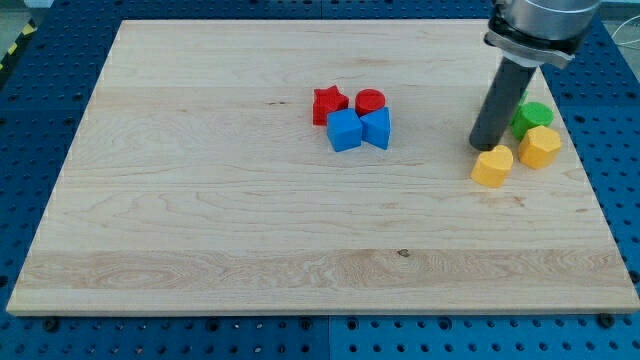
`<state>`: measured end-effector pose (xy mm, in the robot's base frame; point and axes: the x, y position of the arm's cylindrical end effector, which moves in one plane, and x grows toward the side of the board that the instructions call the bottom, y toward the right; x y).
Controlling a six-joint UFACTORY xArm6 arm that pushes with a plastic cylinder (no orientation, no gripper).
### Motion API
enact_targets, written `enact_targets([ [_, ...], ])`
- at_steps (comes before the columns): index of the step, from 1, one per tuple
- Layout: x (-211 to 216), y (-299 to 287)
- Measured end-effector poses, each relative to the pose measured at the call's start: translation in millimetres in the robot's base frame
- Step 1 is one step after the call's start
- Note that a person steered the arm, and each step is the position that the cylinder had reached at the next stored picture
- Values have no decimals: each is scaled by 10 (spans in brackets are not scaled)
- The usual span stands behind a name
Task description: Push the yellow heart to the bottom of yellow hexagon
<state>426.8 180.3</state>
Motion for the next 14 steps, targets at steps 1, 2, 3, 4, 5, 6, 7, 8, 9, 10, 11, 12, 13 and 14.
enact_targets([
  [1,-30,-154],
  [2,8,-160],
  [3,115,-160],
  [4,245,-160],
  [5,304,-120],
  [6,305,2],
  [7,305,112],
  [8,306,184],
  [9,306,52],
  [10,305,-280],
  [11,326,-322],
  [12,447,-255],
  [13,606,-189],
  [14,636,-18],
])
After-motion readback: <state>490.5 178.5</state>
